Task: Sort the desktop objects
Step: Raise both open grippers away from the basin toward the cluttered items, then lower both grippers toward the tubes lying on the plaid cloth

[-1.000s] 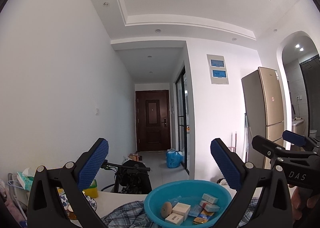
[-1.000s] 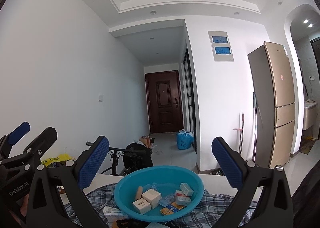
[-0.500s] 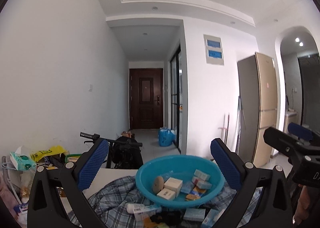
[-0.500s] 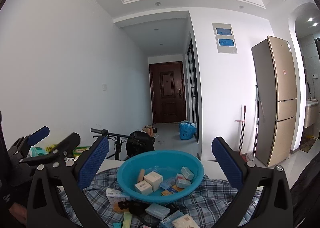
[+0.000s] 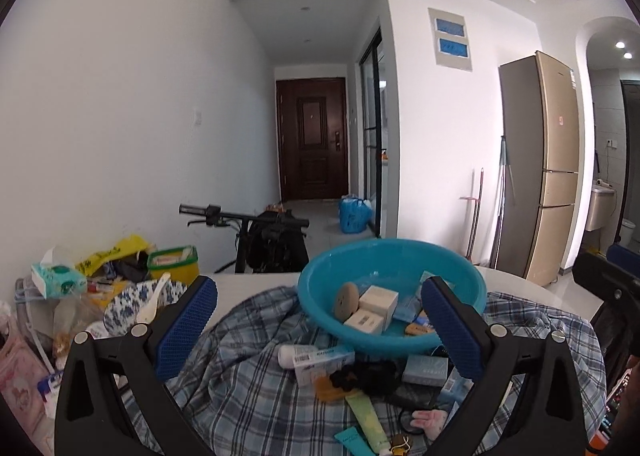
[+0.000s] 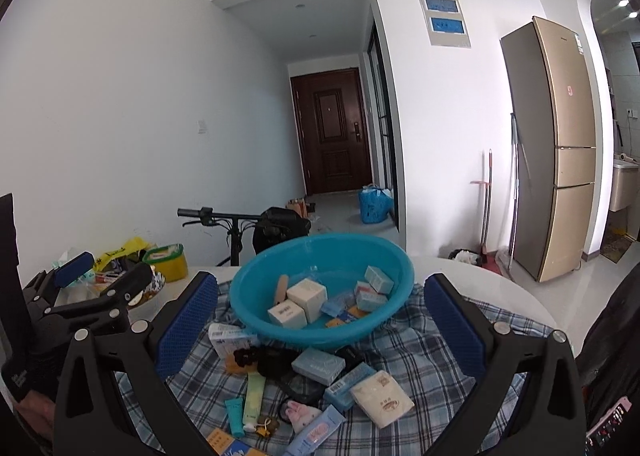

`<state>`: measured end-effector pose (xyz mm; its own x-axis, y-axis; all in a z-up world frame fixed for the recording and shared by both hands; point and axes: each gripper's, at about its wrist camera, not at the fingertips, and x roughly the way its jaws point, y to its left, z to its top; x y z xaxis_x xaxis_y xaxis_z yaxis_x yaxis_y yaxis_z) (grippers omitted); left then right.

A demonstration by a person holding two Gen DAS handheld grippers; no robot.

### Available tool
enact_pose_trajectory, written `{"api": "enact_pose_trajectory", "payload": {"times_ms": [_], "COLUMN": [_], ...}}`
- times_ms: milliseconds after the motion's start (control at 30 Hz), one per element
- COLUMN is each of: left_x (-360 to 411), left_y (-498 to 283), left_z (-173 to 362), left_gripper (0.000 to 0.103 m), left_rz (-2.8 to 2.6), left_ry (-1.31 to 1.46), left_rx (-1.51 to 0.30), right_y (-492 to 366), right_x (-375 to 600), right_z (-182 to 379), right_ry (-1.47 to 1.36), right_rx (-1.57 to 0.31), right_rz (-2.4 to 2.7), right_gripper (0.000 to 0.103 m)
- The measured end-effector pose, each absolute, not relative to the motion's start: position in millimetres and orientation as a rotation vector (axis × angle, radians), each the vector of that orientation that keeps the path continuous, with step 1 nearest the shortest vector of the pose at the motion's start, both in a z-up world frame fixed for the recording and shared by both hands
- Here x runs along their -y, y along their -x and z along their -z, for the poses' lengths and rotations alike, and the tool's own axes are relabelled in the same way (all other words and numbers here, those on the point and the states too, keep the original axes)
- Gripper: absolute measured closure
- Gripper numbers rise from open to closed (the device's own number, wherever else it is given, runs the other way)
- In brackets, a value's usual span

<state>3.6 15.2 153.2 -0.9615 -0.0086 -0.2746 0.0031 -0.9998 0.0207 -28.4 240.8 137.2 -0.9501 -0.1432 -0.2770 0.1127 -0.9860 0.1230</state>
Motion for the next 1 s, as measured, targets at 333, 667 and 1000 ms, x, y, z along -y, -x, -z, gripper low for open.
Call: {"api": "enact_pose_trajectory", "payload": {"times_ms": [333,667,1000], "left_x": [-13,-2,-12], "left_y": [0,8,18], "left_z": [-115,-81,-59], "left_gripper": [0.000,0.000,0.000], "left_rz": [3.077,3.009,2.996], "left_ry": [-0.614,-0.799,-0.908], "left_rx": [0.017,-0.042,-0.020], "right_y": [38,49,57], "right_x": [-242,-249,-237], "right_z": [-103,-65,-38], "right_ry": [-0.645,-0.861,-0.972], "right_rx": [0.132,0.201,0.165], "right_rz": [2.956,2.917,2.878], "right_gripper": [0.001,0.001,0.001]}}
